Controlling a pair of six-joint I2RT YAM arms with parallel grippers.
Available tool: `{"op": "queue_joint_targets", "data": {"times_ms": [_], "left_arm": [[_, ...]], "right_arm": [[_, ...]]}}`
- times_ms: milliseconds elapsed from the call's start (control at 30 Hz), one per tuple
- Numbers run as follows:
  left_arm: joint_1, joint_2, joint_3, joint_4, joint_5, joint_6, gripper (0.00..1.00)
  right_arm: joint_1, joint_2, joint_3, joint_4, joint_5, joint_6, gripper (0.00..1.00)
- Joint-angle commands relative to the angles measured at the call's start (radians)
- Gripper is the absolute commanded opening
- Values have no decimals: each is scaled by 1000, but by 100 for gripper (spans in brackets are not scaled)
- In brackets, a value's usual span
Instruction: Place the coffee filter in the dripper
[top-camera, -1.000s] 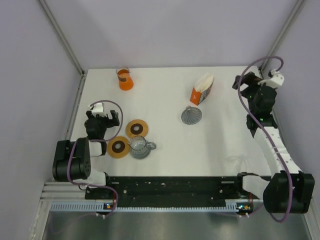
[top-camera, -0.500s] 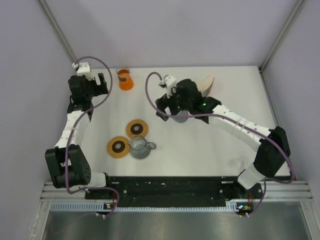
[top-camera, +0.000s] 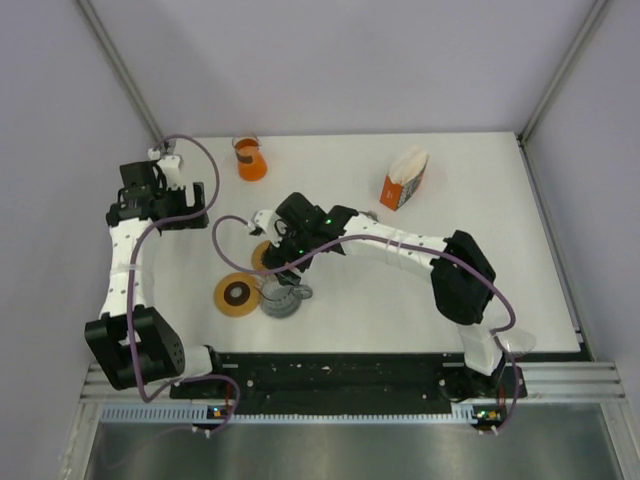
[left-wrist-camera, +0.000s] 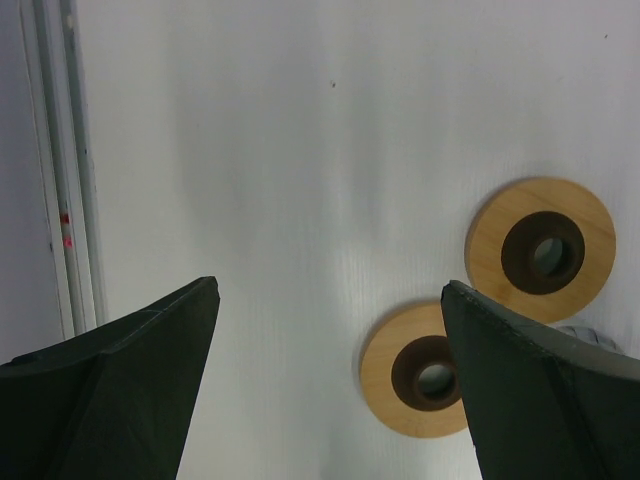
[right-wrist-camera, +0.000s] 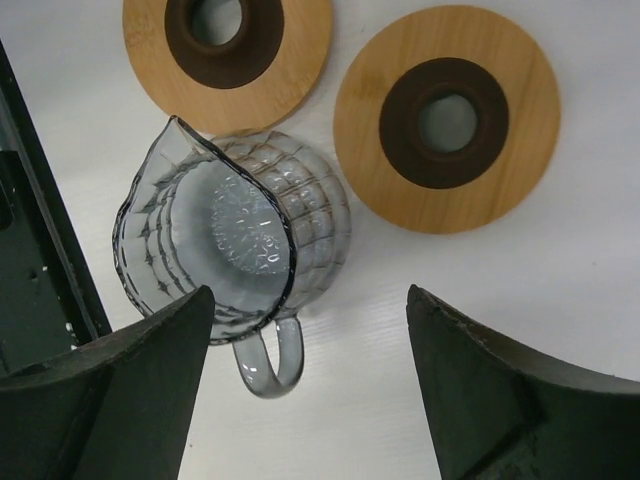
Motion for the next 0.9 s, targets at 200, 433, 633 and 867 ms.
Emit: {"op": "queue_joint_targets", "data": {"times_ms": [200, 433, 633, 867], "left_arm": [[47, -94, -47, -64, -11, 40, 98], [46, -117, -51, -84, 6, 83, 98], [24, -111, -43, -135, 242, 141, 91], [-134, -51, -56, -124, 217, 175, 85]], "right_arm": [[54, 92, 85, -51, 48, -2, 43], [54, -64, -53, -66, 209, 32, 2], [-25, -236, -285, -66, 252, 44, 0], [-147, -363, -469, 55, 209, 64, 0]]}}
